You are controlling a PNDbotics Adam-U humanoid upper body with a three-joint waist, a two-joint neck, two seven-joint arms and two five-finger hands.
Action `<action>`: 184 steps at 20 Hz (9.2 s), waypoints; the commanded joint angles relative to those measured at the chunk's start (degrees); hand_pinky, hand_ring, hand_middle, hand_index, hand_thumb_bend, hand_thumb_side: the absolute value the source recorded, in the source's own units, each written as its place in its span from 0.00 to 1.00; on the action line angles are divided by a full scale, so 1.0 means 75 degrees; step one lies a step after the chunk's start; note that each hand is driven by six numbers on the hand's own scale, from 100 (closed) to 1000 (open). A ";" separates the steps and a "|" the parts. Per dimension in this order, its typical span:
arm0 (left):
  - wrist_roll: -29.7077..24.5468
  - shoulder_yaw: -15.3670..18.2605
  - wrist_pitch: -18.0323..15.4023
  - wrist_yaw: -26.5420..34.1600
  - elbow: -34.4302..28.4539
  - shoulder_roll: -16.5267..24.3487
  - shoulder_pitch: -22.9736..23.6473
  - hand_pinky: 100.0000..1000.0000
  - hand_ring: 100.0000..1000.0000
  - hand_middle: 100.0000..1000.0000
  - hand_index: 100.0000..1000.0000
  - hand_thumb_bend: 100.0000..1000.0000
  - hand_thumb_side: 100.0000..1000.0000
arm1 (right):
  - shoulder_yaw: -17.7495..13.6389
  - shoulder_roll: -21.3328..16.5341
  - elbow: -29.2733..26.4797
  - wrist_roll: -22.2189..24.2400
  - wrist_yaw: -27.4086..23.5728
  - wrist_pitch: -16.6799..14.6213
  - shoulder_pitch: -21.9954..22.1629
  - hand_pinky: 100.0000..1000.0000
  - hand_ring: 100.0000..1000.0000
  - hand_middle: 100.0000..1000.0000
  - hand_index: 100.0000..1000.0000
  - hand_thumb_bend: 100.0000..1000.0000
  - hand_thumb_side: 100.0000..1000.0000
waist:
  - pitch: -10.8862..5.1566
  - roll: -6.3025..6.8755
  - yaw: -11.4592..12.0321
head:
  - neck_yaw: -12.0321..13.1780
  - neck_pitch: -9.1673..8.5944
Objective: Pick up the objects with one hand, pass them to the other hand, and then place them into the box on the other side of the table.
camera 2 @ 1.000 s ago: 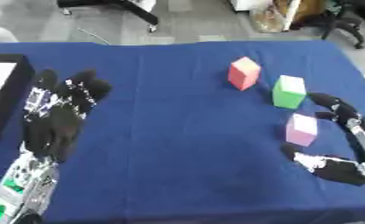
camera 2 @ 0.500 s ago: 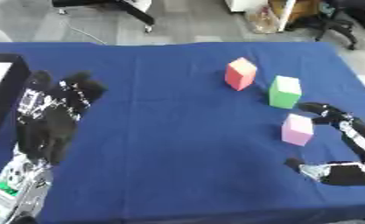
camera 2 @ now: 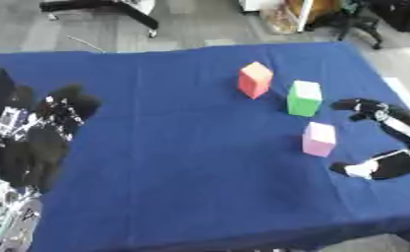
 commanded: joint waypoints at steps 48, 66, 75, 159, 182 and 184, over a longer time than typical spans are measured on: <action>-0.0011 -0.0021 0.0010 0.0026 -0.0161 0.0005 -0.0068 0.94 0.76 0.63 0.82 0.28 0.93 | 0.0139 0.0970 0.4059 0.0522 0.1277 -0.0597 -0.2217 0.84 0.94 0.83 0.89 0.48 0.13 | -0.0096 0.0029 0.0210 | -0.0715 -0.0022; -0.0003 -0.0034 0.0016 0.0032 -0.0157 0.0002 -0.0066 0.94 0.76 0.63 0.82 0.29 0.93 | 0.0101 0.1125 0.4662 0.0528 0.1698 -0.0661 -0.2492 0.83 0.93 0.81 0.86 0.45 0.13 | -0.0095 0.0038 0.0217 | -0.0822 -0.0022; 0.0007 -0.0035 0.0022 0.0033 -0.0161 -0.0001 -0.0074 0.94 0.76 0.63 0.82 0.28 0.93 | 0.0053 0.1196 0.4999 0.0528 0.1893 -0.0792 -0.2606 0.83 0.93 0.79 0.80 0.44 0.13 | -0.0092 0.0051 0.0228 | -0.0835 -0.0022; 0.0161 -0.0070 0.0070 -0.0076 0.0170 -0.0014 -0.0058 0.94 0.75 0.62 0.81 0.21 0.96 | 0.0741 0.2107 -0.3105 0.0337 -0.1345 -0.0734 -0.3169 0.82 0.85 0.73 0.47 0.24 0.29 | -0.0123 0.0030 0.0176 | -0.0462 -0.0022; 0.0280 -0.0161 0.0223 -0.0228 0.0713 -0.0014 -0.0323 0.94 0.74 0.61 0.81 0.10 1.00 | 0.1586 0.3845 -0.3110 0.1206 -0.1322 -0.0098 -0.3846 0.81 0.86 0.74 0.46 0.28 0.27 | -0.0150 0.0038 0.0110 | 0.0103 -0.0022; 0.0281 -0.0165 0.0211 -0.0245 0.0727 -0.0027 -0.0362 0.94 0.74 0.61 0.81 0.10 1.00 | 0.1607 0.3877 -0.3110 0.1215 -0.1300 -0.0029 -0.3818 0.81 0.86 0.74 0.46 0.29 0.26 | -0.0152 0.0037 0.0105 | 0.0104 -0.0022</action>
